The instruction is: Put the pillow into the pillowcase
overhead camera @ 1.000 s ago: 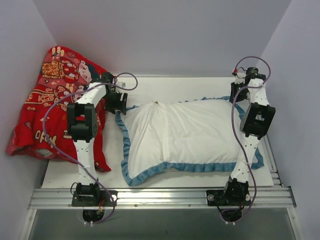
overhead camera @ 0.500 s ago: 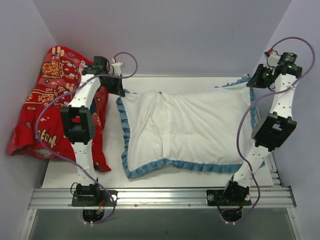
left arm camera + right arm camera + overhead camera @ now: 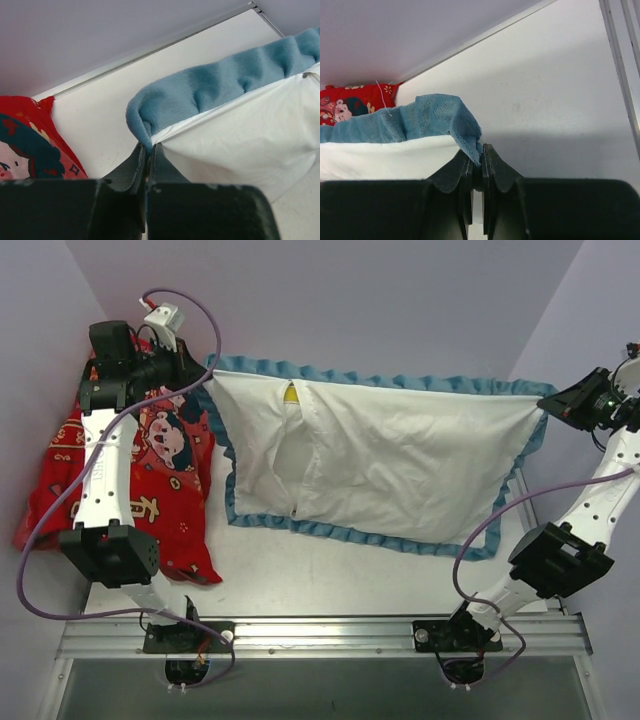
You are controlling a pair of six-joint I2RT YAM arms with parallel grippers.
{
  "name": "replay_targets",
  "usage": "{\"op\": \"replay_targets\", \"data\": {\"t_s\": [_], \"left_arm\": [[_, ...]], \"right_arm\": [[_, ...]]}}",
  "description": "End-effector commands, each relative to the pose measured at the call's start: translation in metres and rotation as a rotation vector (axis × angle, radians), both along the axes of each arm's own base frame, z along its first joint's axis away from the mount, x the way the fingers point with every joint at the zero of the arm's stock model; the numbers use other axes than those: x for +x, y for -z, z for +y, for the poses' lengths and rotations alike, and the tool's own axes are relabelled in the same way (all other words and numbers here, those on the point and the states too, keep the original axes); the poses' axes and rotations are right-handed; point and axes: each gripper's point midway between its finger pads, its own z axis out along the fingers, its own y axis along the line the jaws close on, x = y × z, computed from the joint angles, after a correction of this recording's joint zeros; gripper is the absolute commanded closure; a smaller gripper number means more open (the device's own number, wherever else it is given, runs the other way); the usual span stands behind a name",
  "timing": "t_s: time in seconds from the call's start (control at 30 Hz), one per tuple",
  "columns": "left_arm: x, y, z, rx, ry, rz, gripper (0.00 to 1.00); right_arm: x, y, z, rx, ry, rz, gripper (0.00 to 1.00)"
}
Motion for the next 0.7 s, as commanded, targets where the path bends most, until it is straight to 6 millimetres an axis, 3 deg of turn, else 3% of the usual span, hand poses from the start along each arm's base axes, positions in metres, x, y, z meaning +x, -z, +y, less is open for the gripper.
{"op": "replay_targets", "data": {"t_s": [0.0, 0.07, 0.13, 0.17, 0.23, 0.27, 0.3, 0.33, 0.37, 0.4, 0.43, 0.47, 0.53, 0.57, 0.6, 0.63, 0.67], "left_arm": [[0.027, -0.052, 0.031, 0.093, -0.148, -0.209, 1.00], [0.020, -0.105, 0.024, 0.005, -0.143, -0.320, 1.00], [0.019, -0.113, 0.015, -0.079, -0.109, -0.244, 1.00], [0.010, -0.147, 0.016, -0.106, -0.104, -0.312, 1.00], [0.004, -0.144, 0.013, -0.065, -0.064, -0.304, 1.00], [0.012, -0.118, 0.017, -0.025, -0.103, -0.250, 1.00], [-0.003, -0.124, 0.021, 0.011, -0.114, -0.290, 1.00], [-0.006, -0.132, 0.032, 0.002, -0.110, -0.336, 1.00], [-0.009, -0.135, 0.042, 0.013, -0.165, -0.346, 1.00], [-0.024, -0.151, 0.054, 0.016, -0.228, -0.395, 1.00], [-0.035, -0.174, 0.058, -0.065, -0.181, -0.467, 1.00], [-0.042, -0.175, 0.055, -0.061, -0.174, -0.472, 1.00], [-0.049, -0.170, 0.057, -0.036, -0.246, -0.464, 1.00], [-0.059, -0.155, 0.027, -0.075, -0.068, -0.417, 1.00], [-0.052, -0.130, 0.013, -0.059, -0.028, -0.343, 1.00], [-0.054, -0.126, 0.013, 0.063, -0.083, -0.336, 1.00], [-0.048, -0.143, 0.041, 0.055, -0.205, -0.373, 1.00]], "right_arm": [[0.003, -0.056, -0.053, -0.117, 0.185, -0.173, 1.00], [-0.001, -0.085, -0.037, -0.075, 0.162, -0.242, 1.00], [-0.008, -0.110, -0.031, -0.068, 0.153, -0.301, 1.00], [-0.013, -0.129, -0.030, -0.082, 0.157, -0.342, 1.00], [-0.022, -0.137, -0.031, -0.101, 0.152, -0.364, 1.00], [-0.019, -0.112, -0.032, -0.096, 0.141, -0.316, 1.00], [-0.026, -0.112, -0.030, -0.169, 0.135, -0.322, 1.00], [-0.035, -0.117, -0.041, -0.155, 0.180, -0.326, 1.00], [-0.043, -0.132, -0.037, -0.119, 0.156, -0.361, 1.00], [-0.055, -0.164, -0.033, -0.142, 0.162, -0.421, 1.00], [-0.062, -0.173, -0.034, -0.148, 0.181, -0.437, 1.00], [-0.072, -0.176, -0.044, -0.172, 0.221, -0.445, 1.00], [-0.072, -0.152, -0.036, -0.200, 0.171, -0.414, 1.00], [-0.069, -0.134, -0.028, -0.174, 0.157, -0.381, 1.00], [-0.065, -0.123, -0.026, -0.138, 0.141, -0.361, 1.00], [-0.068, -0.143, -0.020, -0.114, 0.144, -0.389, 1.00], [-0.071, -0.158, -0.019, -0.124, 0.150, -0.416, 1.00]]}}
